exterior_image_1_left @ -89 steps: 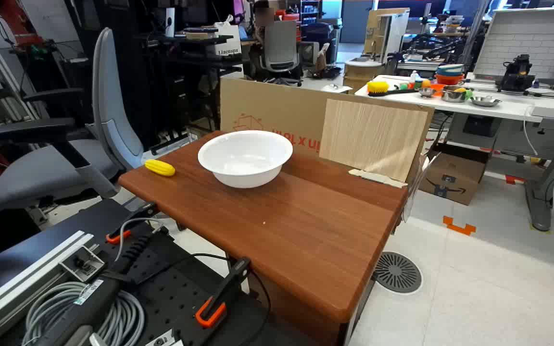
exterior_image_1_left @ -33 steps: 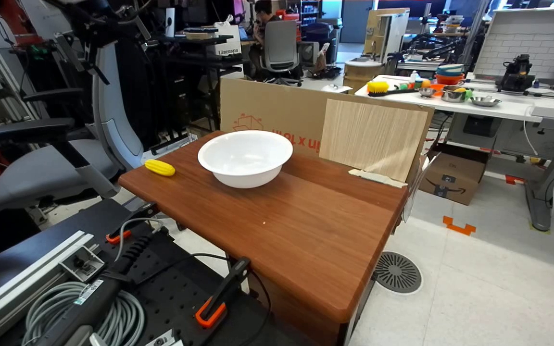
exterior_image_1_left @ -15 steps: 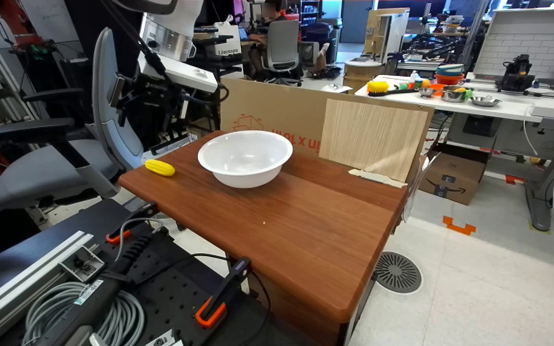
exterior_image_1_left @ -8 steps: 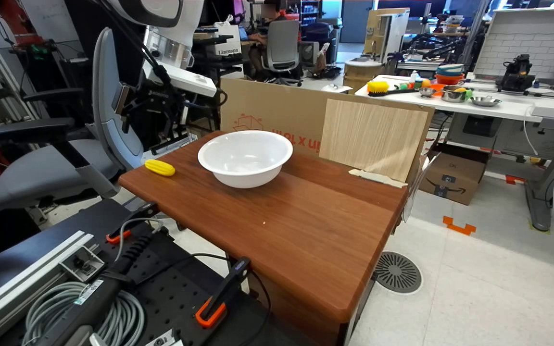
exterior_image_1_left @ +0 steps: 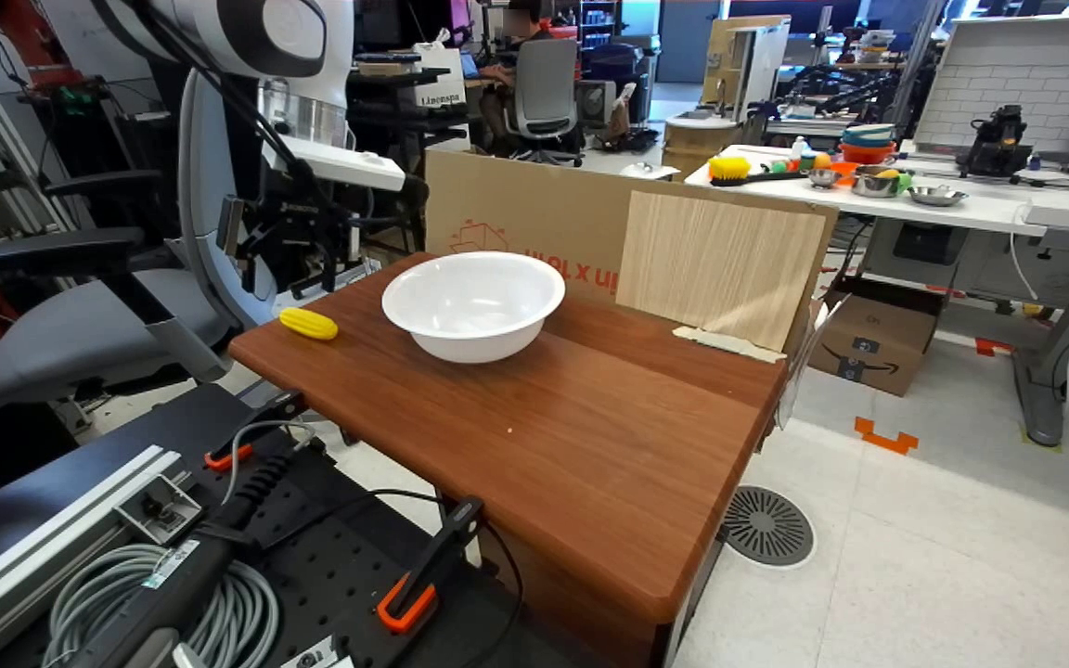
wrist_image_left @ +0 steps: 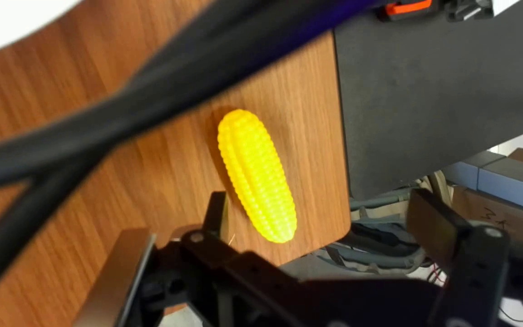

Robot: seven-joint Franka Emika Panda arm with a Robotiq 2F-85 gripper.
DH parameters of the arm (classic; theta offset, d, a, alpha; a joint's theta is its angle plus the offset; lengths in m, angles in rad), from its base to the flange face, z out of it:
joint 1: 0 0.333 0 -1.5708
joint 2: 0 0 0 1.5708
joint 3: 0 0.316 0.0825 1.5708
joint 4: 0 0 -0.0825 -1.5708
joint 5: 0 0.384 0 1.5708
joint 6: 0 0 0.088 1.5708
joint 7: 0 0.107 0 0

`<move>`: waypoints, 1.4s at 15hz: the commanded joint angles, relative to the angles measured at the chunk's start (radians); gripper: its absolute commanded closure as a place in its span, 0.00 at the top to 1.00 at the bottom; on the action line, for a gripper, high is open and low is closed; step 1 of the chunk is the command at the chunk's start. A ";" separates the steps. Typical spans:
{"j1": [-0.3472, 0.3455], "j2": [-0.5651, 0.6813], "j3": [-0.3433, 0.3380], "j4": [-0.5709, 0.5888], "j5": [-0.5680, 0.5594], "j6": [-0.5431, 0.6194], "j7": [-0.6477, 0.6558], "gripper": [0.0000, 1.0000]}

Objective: Put the yellow object inside the white bowl

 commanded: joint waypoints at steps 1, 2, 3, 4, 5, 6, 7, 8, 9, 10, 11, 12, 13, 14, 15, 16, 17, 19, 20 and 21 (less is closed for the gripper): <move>0.008 0.067 0.049 -0.007 -0.074 0.097 0.081 1.00; 0.009 0.083 0.059 -0.010 -0.080 0.132 0.095 1.00; 0.007 0.101 0.070 -0.012 -0.084 0.163 0.106 1.00; 0.007 0.116 0.075 -0.012 -0.094 0.185 0.119 1.00; 0.006 0.131 0.077 -0.006 -0.101 0.200 0.131 1.00; 0.003 0.141 0.079 -0.006 -0.107 0.221 0.141 1.00; -0.001 0.142 0.078 -0.008 -0.117 0.236 0.155 1.00; -0.004 0.137 0.077 -0.014 -0.123 0.245 0.167 1.00; -0.007 0.126 0.077 -0.023 -0.130 0.250 0.179 1.00; -0.007 0.117 0.075 -0.028 -0.137 0.250 0.195 1.00; -0.012 0.100 0.078 -0.039 -0.137 0.249 0.202 1.00; -0.014 0.090 0.079 -0.046 -0.140 0.251 0.211 1.00; -0.016 0.079 0.080 -0.051 -0.145 0.249 0.221 1.00; -0.019 0.069 0.083 -0.057 -0.145 0.249 0.225 1.00; -0.021 0.059 0.084 -0.063 -0.145 0.251 0.230 1.00; -0.024 0.047 0.086 -0.072 -0.142 0.251 0.233 1.00; -0.028 0.038 0.087 -0.079 -0.137 0.248 0.235 1.00; -0.038 0.023 0.089 -0.100 -0.127 0.249 0.239 0.74; -0.042 0.018 0.088 -0.109 -0.125 0.243 0.243 0.65; -0.047 0.014 0.088 -0.118 -0.121 0.239 0.246 0.58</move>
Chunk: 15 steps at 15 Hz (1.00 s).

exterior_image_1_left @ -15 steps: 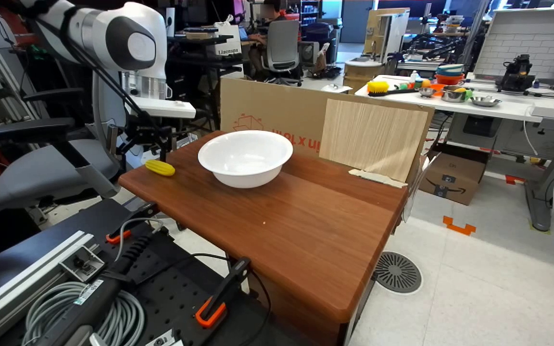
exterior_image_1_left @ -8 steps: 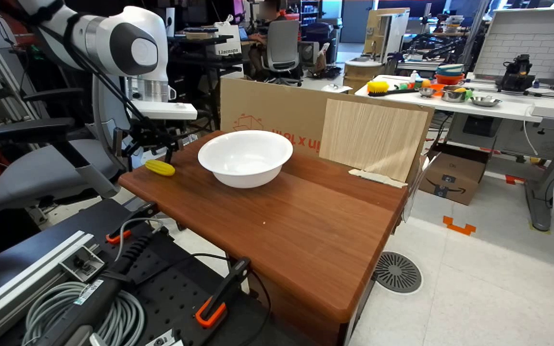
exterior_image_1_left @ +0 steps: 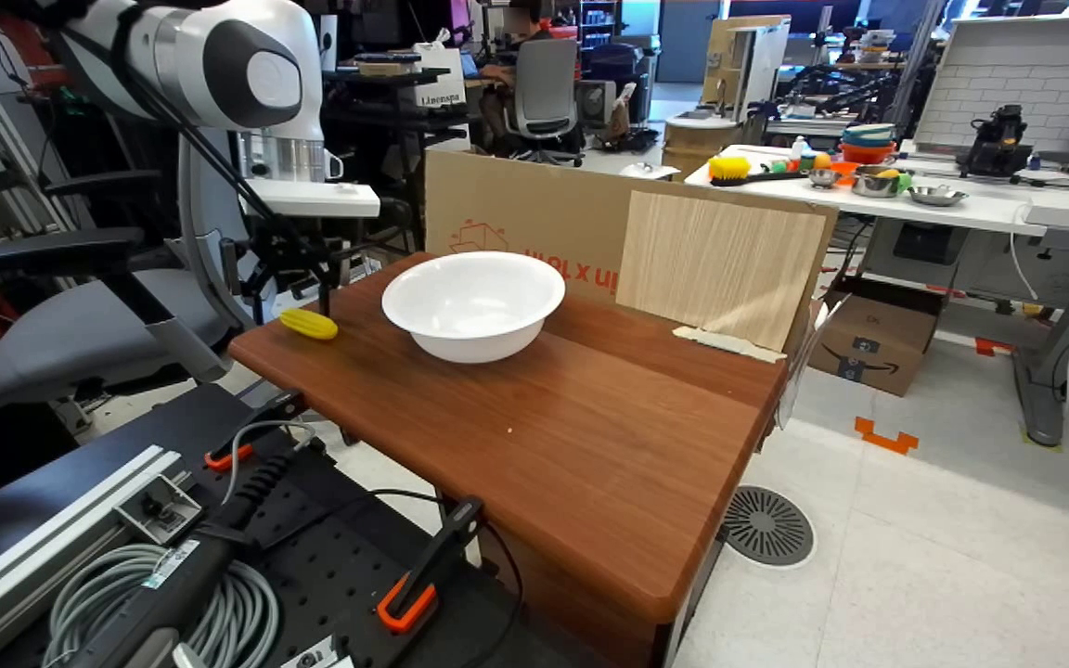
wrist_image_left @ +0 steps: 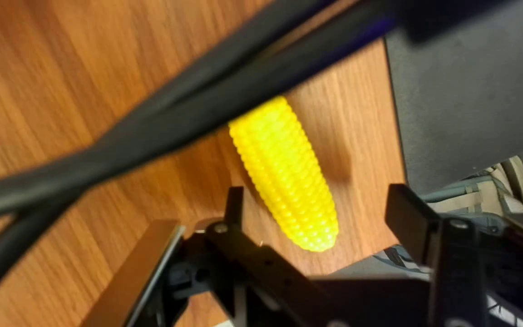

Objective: Put the yellow object inside the white bowl

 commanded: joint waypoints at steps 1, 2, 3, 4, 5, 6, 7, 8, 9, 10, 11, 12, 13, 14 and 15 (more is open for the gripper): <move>-0.043 -0.044 0.023 -0.067 0.001 0.019 0.025 0.50; -0.048 -0.045 0.022 -0.074 0.004 0.019 0.029 0.42; -0.054 -0.043 0.021 -0.081 0.006 0.017 0.033 0.35; -0.060 -0.044 0.022 -0.087 0.009 0.017 0.037 0.27; -0.065 -0.061 0.024 -0.097 0.011 0.023 0.044 0.20; -0.070 -0.067 0.027 -0.103 0.015 0.027 0.046 0.12; -0.075 -0.086 0.033 -0.113 0.023 0.025 0.047 0.08; -0.084 -0.120 0.044 -0.133 0.038 0.024 0.041 0.08; -0.090 -0.156 0.055 -0.155 0.054 0.026 0.035 0.07; -0.100 -0.216 0.070 -0.191 0.083 0.025 0.024 0.07; -0.108 -0.278 0.083 -0.227 0.120 0.023 0.015 0.08; -0.117 -0.328 0.091 -0.253 0.164 0.022 -0.003 0.08; -0.116 -0.378 0.087 -0.278 0.203 0.027 -0.012 0.08; -0.118 -0.430 0.072 -0.298 0.249 0.001 -0.029 0.08; -0.114 -0.471 0.045 -0.314 0.280 0.000 -0.028 0.08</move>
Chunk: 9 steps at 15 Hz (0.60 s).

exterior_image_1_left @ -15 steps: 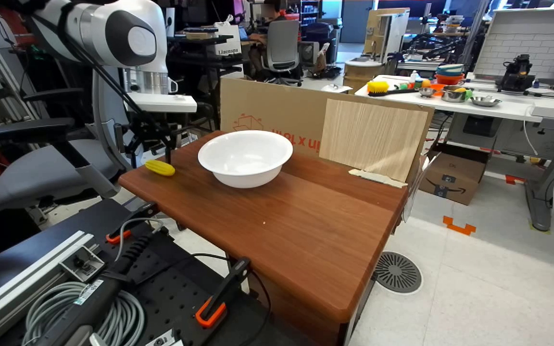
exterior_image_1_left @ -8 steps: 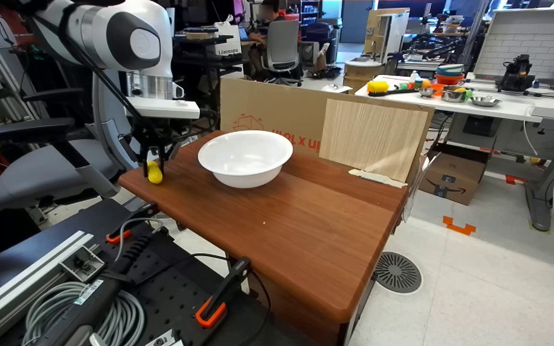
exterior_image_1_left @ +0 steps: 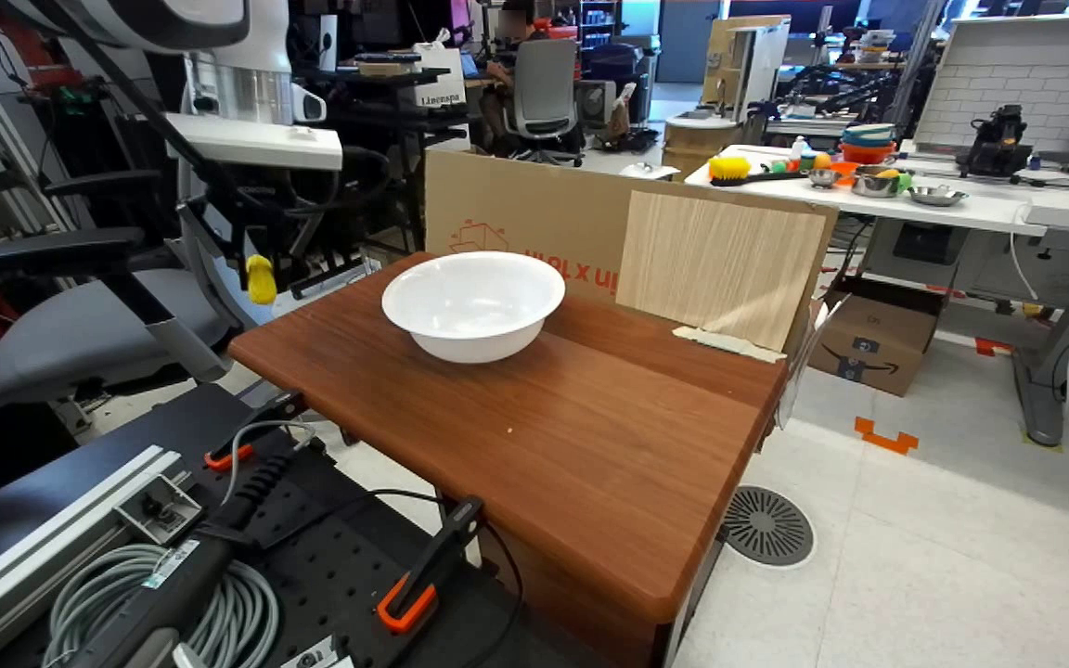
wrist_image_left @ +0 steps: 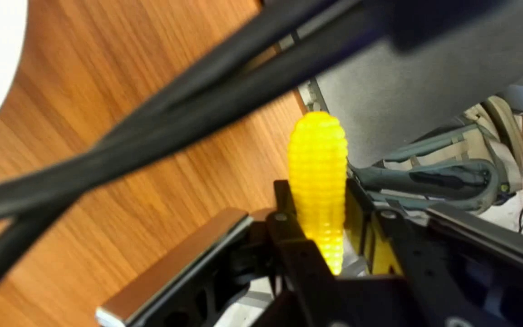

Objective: Put the yellow object inside the white bowl

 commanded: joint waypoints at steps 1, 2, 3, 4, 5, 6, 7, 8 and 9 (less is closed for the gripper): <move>-0.031 -0.193 -0.052 -0.102 0.119 -0.017 -0.052 0.08; -0.035 -0.212 -0.088 -0.109 0.135 -0.011 -0.043 0.08; -0.048 -0.218 -0.132 -0.106 0.143 -0.003 -0.038 0.08; -0.061 -0.212 -0.171 -0.098 0.135 0.006 -0.026 0.08; -0.076 -0.199 -0.209 -0.086 0.131 0.010 -0.019 0.08; -0.089 -0.179 -0.240 -0.072 0.127 0.018 -0.013 0.08; -0.103 -0.158 -0.267 -0.054 0.133 0.021 -0.008 0.08; -0.115 -0.130 -0.288 -0.035 0.140 0.030 -0.007 0.08; -0.125 -0.111 -0.305 -0.013 0.157 0.027 -0.008 0.08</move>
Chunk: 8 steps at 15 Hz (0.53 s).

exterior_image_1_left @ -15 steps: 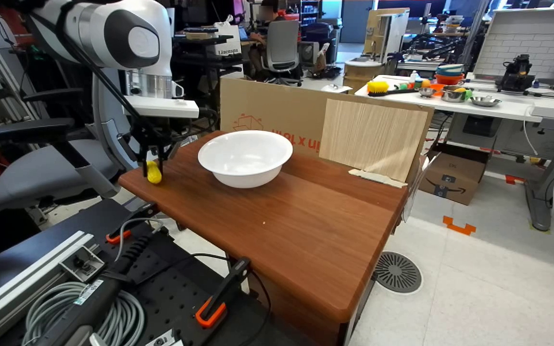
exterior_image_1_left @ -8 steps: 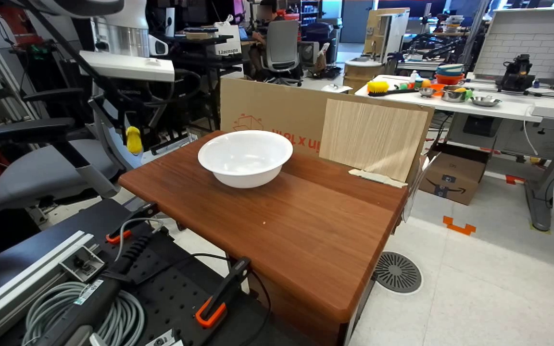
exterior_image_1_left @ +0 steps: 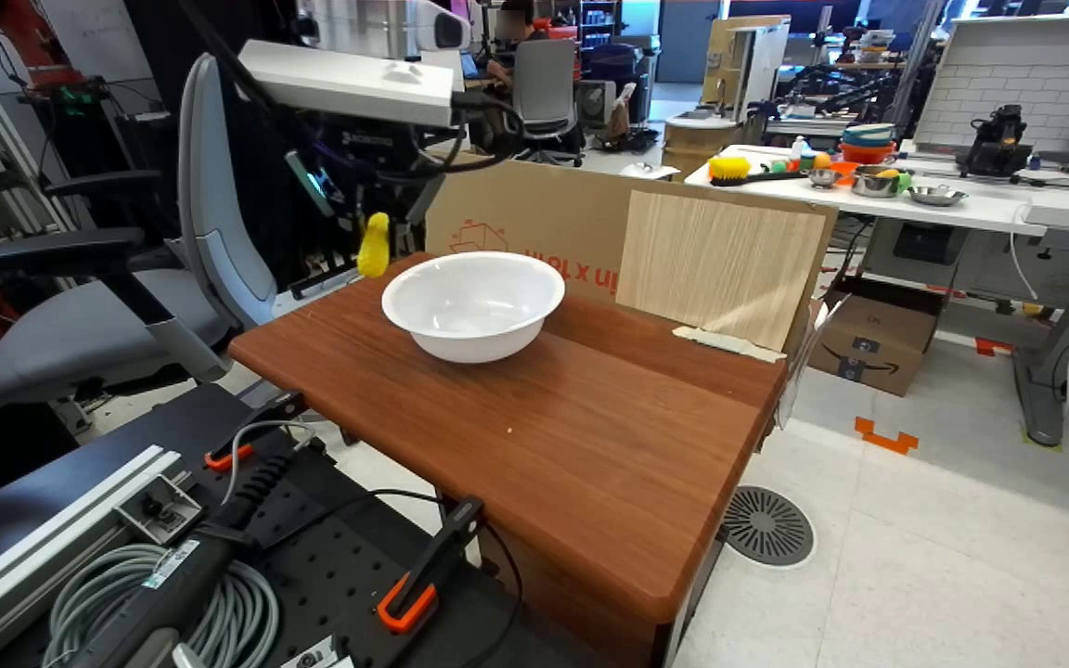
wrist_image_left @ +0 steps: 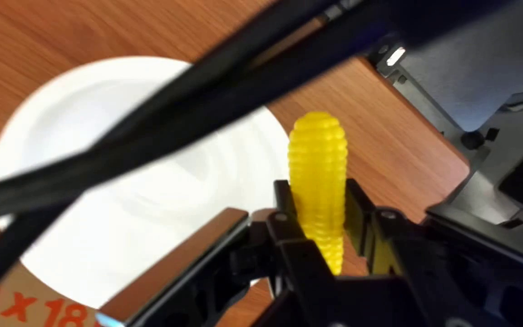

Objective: Put the yellow object inside the white bowl

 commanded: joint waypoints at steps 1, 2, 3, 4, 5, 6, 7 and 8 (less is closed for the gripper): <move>-0.027 0.096 -0.050 0.079 0.068 0.029 0.002 0.08; -0.033 0.119 -0.054 0.105 0.089 0.027 0.003 0.08; -0.038 0.148 -0.053 0.132 0.106 0.028 0.008 0.08; -0.041 0.176 -0.046 0.166 0.116 0.028 0.020 0.08; -0.044 0.207 -0.037 0.198 0.131 0.030 0.029 0.08; -0.046 0.235 -0.027 0.230 0.143 0.030 0.038 0.08; -0.048 0.267 -0.017 0.263 0.150 0.030 0.049 0.08; -0.050 0.306 -0.006 0.299 0.154 0.031 0.062 0.08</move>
